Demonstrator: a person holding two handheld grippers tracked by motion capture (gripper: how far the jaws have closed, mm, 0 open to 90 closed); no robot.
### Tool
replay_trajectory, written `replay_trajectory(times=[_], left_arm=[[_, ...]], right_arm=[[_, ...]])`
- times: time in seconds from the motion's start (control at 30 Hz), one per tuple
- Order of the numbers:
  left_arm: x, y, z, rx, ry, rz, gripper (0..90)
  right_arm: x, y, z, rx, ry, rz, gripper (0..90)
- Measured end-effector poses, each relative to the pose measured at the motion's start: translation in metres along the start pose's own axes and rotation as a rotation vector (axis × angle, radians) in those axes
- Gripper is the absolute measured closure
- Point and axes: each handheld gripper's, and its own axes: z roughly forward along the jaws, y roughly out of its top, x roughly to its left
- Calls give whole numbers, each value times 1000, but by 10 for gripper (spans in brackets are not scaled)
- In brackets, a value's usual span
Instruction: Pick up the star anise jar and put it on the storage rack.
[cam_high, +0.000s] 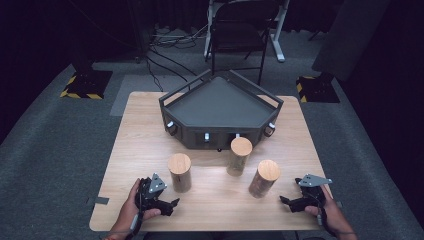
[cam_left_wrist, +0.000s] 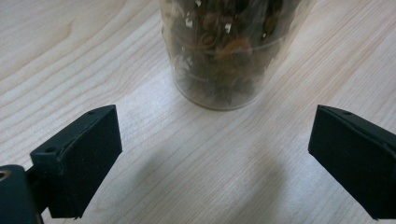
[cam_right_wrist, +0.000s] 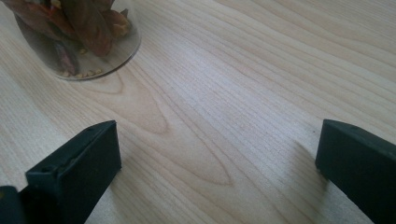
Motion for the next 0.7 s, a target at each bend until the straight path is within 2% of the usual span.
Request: replay_trajectory(times=[0.37,0.7], left_arm=[[4,11,-11,-66,-1,-15,26],[6,25,-10,-91,1,-4,27]], right_arm=[[0,0,0,0,0,0,0],[0,0,0,0,0,0,0]])
